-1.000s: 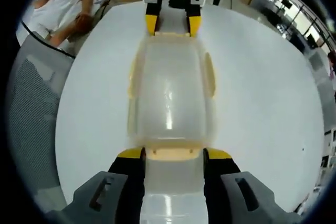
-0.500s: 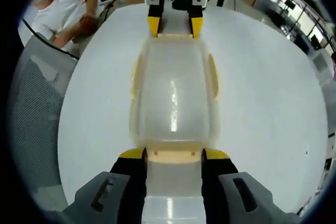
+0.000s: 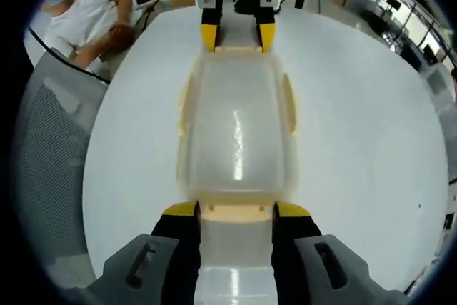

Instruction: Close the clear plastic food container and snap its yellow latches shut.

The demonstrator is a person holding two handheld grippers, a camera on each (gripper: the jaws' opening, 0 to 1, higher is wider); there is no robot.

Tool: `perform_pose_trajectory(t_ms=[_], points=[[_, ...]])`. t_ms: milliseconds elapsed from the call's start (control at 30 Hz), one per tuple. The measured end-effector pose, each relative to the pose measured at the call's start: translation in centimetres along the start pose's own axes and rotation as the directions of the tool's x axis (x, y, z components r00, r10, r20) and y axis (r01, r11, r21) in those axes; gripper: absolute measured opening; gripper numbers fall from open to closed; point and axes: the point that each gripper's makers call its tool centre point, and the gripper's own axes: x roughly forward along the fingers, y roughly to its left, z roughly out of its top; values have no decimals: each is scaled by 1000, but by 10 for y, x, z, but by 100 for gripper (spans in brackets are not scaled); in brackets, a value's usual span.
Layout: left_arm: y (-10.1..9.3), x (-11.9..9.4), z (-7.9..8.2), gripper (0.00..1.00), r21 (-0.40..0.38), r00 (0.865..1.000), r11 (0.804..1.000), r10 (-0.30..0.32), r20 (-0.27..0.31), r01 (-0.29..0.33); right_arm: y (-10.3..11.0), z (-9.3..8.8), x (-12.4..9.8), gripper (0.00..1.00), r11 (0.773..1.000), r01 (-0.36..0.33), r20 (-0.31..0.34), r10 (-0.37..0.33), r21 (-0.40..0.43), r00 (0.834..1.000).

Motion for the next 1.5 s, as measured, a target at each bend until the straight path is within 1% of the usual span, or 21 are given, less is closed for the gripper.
perform_pose_trajectory(t_ms=[133, 400, 533, 733, 900, 1167, 1500], points=[[-3, -5, -2, 32, -5, 1000, 1000, -2, -12, 1, 1, 4, -4, 35, 1000, 1, 14, -1, -2, 1000], [-4, -17, 3, 32, 0, 1000, 1000, 10, -19, -10, 4, 11, -14, 35, 1000, 13, 29, -13, -7, 999], [-7, -25, 8, 32, 4, 1000, 1000, 14, -19, -14, 6, 12, -22, 35, 1000, 20, 35, -19, -11, 999], [-7, -35, 18, 32, 5, 1000, 1000, 24, -8, -24, 6, 13, -37, 35, 1000, 25, 39, -24, -16, 999], [-9, -44, 27, 32, 11, 999, 1000, 28, -14, -28, 6, 15, -49, 35, 999, 39, 38, -38, -31, 999], [-8, -59, 42, 32, 21, 999, 999, 44, -13, -43, 7, 15, -69, 35, 998, 48, 48, -46, -30, 998], [-9, -64, 66, 32, 19, 999, 999, 47, 3, -47, 9, 2, -89, 35, 998, 48, 52, -46, -30, 998]])
